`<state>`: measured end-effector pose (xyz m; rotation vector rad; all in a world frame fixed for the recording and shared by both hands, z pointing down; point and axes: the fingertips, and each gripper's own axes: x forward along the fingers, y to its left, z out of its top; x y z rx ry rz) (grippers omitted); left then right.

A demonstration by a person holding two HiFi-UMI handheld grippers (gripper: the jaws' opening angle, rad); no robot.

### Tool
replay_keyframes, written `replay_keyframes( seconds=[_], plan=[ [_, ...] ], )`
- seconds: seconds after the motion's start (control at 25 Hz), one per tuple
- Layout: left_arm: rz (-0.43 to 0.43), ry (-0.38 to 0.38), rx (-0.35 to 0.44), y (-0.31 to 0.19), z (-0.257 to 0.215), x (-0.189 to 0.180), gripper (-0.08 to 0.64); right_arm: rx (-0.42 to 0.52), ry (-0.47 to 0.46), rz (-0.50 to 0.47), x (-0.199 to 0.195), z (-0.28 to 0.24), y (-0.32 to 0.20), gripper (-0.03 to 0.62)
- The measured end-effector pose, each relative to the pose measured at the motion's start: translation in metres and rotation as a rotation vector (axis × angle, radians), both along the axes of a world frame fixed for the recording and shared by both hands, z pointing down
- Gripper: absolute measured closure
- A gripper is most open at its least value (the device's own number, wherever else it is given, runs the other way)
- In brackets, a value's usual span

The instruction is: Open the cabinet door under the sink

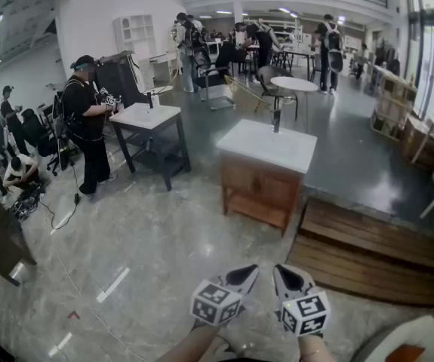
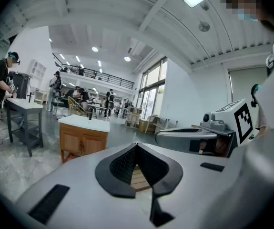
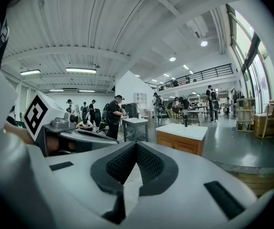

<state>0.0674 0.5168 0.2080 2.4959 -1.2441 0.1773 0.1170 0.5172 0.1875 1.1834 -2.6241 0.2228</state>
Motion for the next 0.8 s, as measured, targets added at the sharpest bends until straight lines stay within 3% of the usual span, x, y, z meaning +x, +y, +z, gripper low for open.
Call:
replay_keyframes(
  seconds=[0.2, 0.36, 0.8],
  plan=[
    [-0.029, -0.012, 0.073, -0.029, -0.02, -0.019, 0.551, 0.059, -0.03, -0.005, -0.028, -0.018, -0.026, 0.584],
    [-0.027, -0.044, 0.076, -0.027, -0.017, -0.023, 0.551, 0.042, -0.033, 0.003, -0.033, -0.013, -0.025, 0.584],
    [-0.013, -0.011, 0.046, -0.032, -0.013, -0.037, 0.551, 0.007, -0.057, 0.021, -0.043, -0.001, -0.024, 0.584]
  ],
)
